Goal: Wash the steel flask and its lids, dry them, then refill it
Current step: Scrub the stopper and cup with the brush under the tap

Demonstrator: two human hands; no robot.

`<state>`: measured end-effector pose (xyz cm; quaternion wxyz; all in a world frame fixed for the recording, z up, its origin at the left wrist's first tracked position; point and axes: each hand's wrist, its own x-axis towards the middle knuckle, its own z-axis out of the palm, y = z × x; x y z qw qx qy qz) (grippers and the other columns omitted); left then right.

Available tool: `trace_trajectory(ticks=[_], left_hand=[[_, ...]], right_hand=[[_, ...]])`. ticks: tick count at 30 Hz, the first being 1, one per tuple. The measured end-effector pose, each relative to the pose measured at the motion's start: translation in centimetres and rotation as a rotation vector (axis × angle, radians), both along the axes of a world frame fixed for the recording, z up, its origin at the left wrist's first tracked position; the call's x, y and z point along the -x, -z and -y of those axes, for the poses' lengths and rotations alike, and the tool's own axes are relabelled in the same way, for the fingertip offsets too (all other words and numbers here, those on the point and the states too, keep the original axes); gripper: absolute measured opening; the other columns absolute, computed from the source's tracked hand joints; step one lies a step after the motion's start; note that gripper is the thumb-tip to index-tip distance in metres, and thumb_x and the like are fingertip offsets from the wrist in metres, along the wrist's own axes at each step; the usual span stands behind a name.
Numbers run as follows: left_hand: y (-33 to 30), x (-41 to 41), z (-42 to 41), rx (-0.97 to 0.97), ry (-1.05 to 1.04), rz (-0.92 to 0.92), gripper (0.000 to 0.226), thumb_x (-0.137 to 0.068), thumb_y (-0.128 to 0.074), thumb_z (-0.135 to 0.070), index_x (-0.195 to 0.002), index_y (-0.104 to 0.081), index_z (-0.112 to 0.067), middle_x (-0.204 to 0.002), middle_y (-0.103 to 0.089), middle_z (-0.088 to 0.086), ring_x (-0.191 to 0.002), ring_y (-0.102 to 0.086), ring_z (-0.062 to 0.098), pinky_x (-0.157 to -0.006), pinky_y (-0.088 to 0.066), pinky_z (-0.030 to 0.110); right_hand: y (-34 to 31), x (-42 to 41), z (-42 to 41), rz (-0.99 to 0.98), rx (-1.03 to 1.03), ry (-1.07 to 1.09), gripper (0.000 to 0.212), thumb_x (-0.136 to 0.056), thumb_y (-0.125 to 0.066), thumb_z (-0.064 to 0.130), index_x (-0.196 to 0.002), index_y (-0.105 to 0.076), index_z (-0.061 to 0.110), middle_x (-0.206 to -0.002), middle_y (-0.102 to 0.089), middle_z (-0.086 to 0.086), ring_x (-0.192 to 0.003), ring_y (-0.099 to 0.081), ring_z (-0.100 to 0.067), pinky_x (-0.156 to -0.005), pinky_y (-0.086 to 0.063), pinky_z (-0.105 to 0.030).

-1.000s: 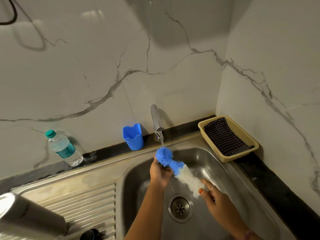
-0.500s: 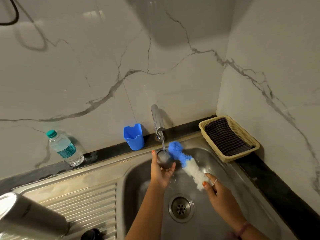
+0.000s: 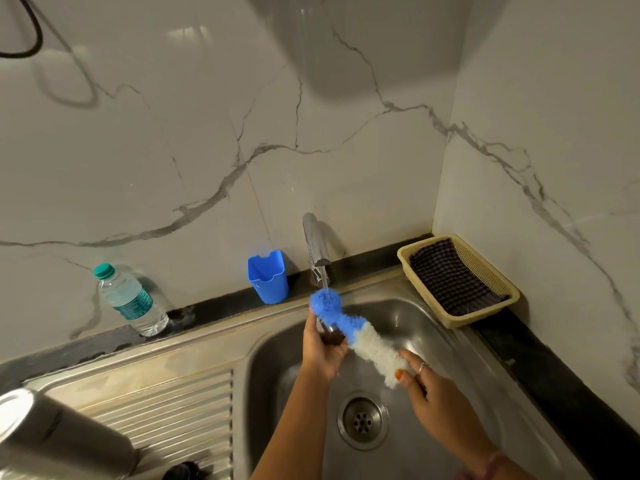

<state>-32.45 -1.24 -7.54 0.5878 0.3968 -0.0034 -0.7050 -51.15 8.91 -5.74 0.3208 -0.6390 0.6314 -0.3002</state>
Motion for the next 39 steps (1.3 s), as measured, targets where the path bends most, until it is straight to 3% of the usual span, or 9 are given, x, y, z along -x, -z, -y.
trace_trajectory(ticks=[3,7,10,13,16,21,25,28,39], left_hand=[[0.0,0.2,-0.3,0.018,0.006,0.000,0.044,-0.093,-0.064,-0.032,-0.127,-0.057,-0.006,-0.125,-0.063,0.025,-0.114,-0.064,0.038,-0.090,-0.057,0.048],[0.6,0.1,-0.2,-0.014,0.013,0.008,0.047,-0.096,-0.059,-0.034,-0.132,-0.054,-0.005,-0.129,-0.061,0.027,-0.116,-0.063,0.038,-0.100,-0.051,0.051],[0.6,0.1,-0.2,-0.058,-0.005,0.000,0.047,-0.096,-0.055,-0.036,-0.131,-0.057,-0.005,-0.128,-0.062,0.023,-0.114,-0.060,0.034,-0.112,-0.041,0.047],[0.6,0.0,-0.1,-0.065,-0.020,-0.027,0.051,-0.090,-0.062,-0.038,-0.130,-0.057,-0.007,-0.132,-0.060,0.024,-0.124,-0.057,0.034,-0.111,-0.042,0.042],[0.6,0.0,0.0,-0.017,-0.024,-0.016,0.053,-0.090,-0.067,-0.039,-0.130,-0.057,-0.006,-0.128,-0.063,0.025,-0.122,-0.060,0.037,-0.110,-0.043,0.048],[0.9,0.2,-0.1,0.004,0.011,0.057,0.055,-0.085,-0.072,-0.041,-0.126,-0.060,-0.007,-0.124,-0.066,0.023,-0.116,-0.064,0.035,-0.106,-0.048,0.046],[1.2,0.1,0.1,-0.026,-0.020,0.091,0.070,-0.077,-0.075,-0.049,-0.131,-0.060,-0.007,-0.129,-0.065,0.019,-0.121,-0.060,0.030,-0.111,-0.043,0.042],[0.8,0.1,0.1,-0.032,-0.054,0.069,0.065,-0.085,-0.069,-0.050,-0.132,-0.059,-0.007,-0.130,-0.064,0.017,-0.121,-0.060,0.026,-0.096,-0.051,0.033],[0.0,0.3,0.4,-0.058,-0.143,-0.134,0.041,-0.105,-0.044,-0.034,-0.128,-0.053,-0.002,-0.128,-0.059,0.026,-0.122,-0.057,0.038,-0.080,-0.059,0.046]], right_hand=[[0.3,0.2,0.7,0.040,-0.037,0.075,0.042,-0.095,-0.048,0.037,-0.137,-0.047,0.029,-0.077,-0.060,0.018,-0.067,-0.058,0.001,-0.061,-0.047,-0.016],[-0.2,0.0,0.4,0.048,-0.027,0.054,0.041,-0.096,-0.049,0.035,-0.136,-0.047,0.030,-0.059,-0.054,0.020,-0.059,-0.057,0.005,-0.053,-0.043,-0.013],[0.0,0.1,0.3,0.034,-0.028,0.031,0.041,-0.096,-0.049,0.036,-0.136,-0.046,0.031,-0.069,-0.058,0.018,-0.064,-0.059,0.004,-0.057,-0.047,-0.014],[0.7,0.3,0.8,0.067,-0.070,0.096,0.044,-0.095,-0.049,0.036,-0.138,-0.045,0.027,-0.085,-0.063,0.011,-0.076,-0.061,-0.003,-0.069,-0.051,-0.022],[0.9,-0.4,0.2,0.111,-0.045,0.060,0.044,-0.094,-0.052,0.036,-0.137,-0.047,0.029,-0.099,-0.067,0.011,-0.089,-0.061,0.000,-0.078,-0.049,-0.018],[1.1,-0.2,0.7,0.113,-0.084,0.113,0.046,-0.094,-0.049,0.039,-0.138,-0.045,0.027,-0.102,-0.066,0.010,-0.086,-0.061,-0.003,-0.071,-0.048,-0.016],[0.2,-0.5,-0.1,0.108,-0.034,0.071,0.042,-0.095,-0.050,0.037,-0.136,-0.044,0.035,-0.071,-0.060,0.021,-0.063,-0.055,0.009,-0.058,-0.043,-0.010],[0.4,-0.1,0.1,0.111,-0.039,0.099,0.041,-0.095,-0.051,0.033,-0.136,-0.047,0.030,-0.047,-0.051,0.022,-0.054,-0.053,0.011,-0.054,-0.042,-0.011],[1.6,-0.1,-0.8,0.156,-0.056,0.154,0.044,-0.095,-0.051,0.033,-0.138,-0.047,0.024,-0.048,-0.052,0.019,-0.049,-0.049,0.005,-0.051,-0.037,-0.014]])
